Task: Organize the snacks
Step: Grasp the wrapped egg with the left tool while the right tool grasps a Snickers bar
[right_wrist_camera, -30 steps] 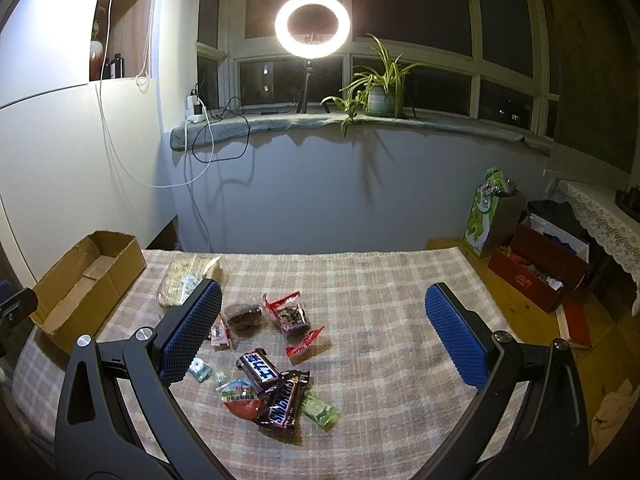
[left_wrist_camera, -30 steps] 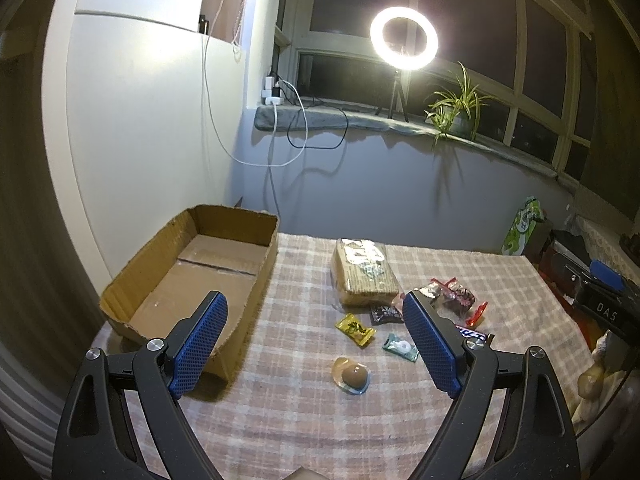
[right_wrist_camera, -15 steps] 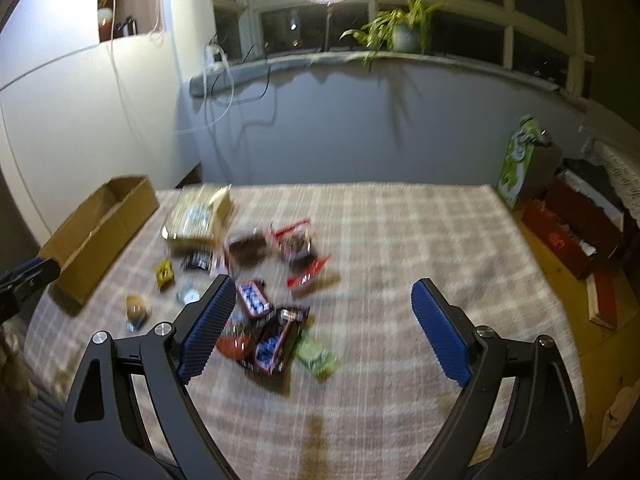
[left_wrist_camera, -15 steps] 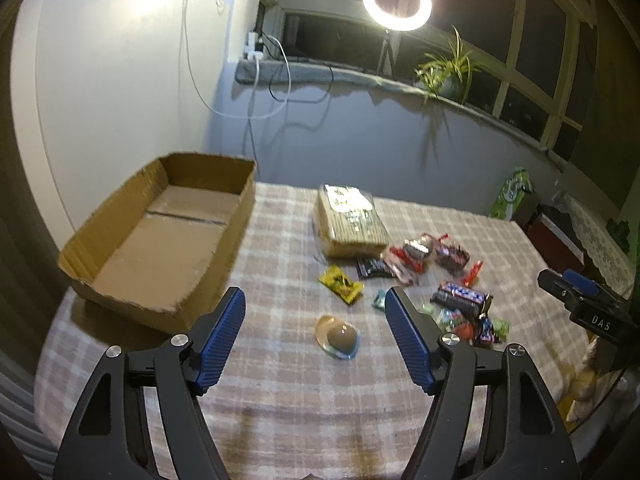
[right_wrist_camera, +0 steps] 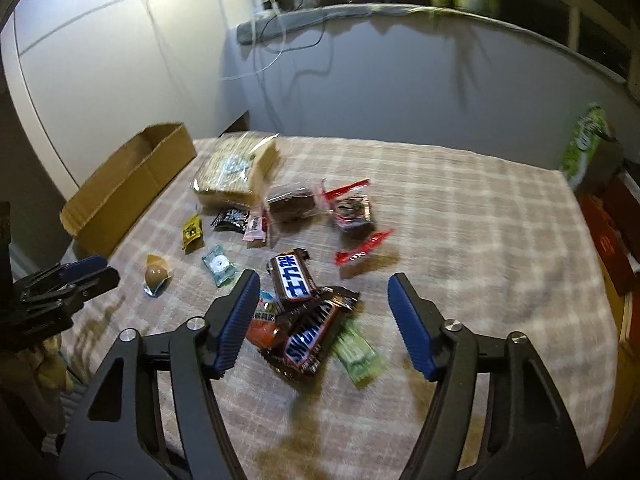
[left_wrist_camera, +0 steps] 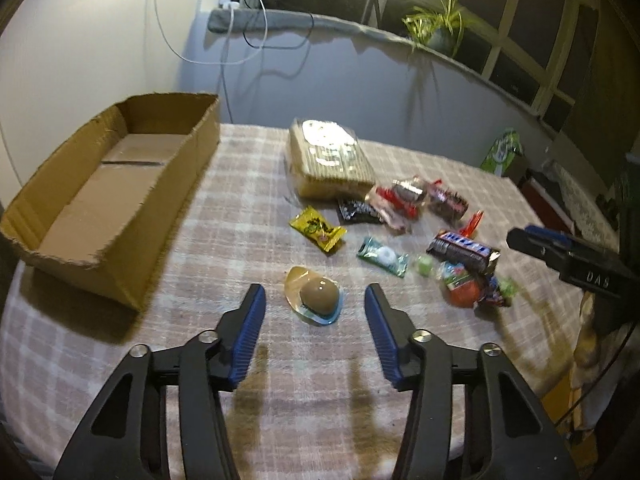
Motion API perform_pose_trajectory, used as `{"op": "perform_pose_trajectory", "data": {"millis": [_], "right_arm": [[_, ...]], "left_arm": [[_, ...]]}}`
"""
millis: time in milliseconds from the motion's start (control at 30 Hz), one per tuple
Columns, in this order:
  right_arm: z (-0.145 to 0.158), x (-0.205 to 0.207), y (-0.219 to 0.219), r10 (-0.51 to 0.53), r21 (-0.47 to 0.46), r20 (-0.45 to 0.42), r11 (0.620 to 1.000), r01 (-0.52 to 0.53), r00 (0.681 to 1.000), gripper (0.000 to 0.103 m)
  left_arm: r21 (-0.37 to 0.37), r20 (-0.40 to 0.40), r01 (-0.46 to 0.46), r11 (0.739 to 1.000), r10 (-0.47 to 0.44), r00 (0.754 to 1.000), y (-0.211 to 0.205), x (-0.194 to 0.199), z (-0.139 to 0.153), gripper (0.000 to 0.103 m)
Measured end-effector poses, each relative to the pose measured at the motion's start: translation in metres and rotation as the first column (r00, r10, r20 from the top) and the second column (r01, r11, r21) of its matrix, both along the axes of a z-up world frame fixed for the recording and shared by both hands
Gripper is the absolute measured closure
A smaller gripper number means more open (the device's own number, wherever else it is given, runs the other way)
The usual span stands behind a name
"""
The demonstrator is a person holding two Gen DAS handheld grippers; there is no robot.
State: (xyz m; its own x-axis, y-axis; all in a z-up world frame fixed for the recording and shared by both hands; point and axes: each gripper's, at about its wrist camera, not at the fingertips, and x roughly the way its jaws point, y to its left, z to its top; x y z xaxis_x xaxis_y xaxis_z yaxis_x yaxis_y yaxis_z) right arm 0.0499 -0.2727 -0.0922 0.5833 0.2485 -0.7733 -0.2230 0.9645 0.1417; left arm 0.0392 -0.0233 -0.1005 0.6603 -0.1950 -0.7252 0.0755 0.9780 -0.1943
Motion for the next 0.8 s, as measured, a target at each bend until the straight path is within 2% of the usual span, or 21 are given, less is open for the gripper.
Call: {"op": "perform_pose_trajectory", "data": {"millis": [167,233,567,800], "right_arm": [[-0.016,0.020,0.015,0.060,-0.002,-0.063,0.998,-0.061,0.996,0.050],[-0.020,0.025,0.019,0.074,-0.009,-0.079,0.997,-0.075,0.994,0.055],[-0.036,0.047,0.035,0.135,-0.024,-0.143,0.990,-0.139,0.980,0.064],[-0.043,0.052,0.035,0.145,-0.031,-0.177,0.988,-0.153,0.974,0.065]], "left_arm": [[0.032,-0.023,0.010,0.999,-0.010,1.000,-0.005,0.013,-0.012,0.065],[0.041,-0.034,0.022,0.999,-0.021,0.999,-0.007,0.017,-0.017,0.074],[0.074,-0.049,0.046,0.996,-0.042,0.998,-0.015,0.027,-0.027,0.076],[0.081,-0.054,0.045,0.996,-0.040,0.998,-0.015,0.030,-0.031,0.073]]}}
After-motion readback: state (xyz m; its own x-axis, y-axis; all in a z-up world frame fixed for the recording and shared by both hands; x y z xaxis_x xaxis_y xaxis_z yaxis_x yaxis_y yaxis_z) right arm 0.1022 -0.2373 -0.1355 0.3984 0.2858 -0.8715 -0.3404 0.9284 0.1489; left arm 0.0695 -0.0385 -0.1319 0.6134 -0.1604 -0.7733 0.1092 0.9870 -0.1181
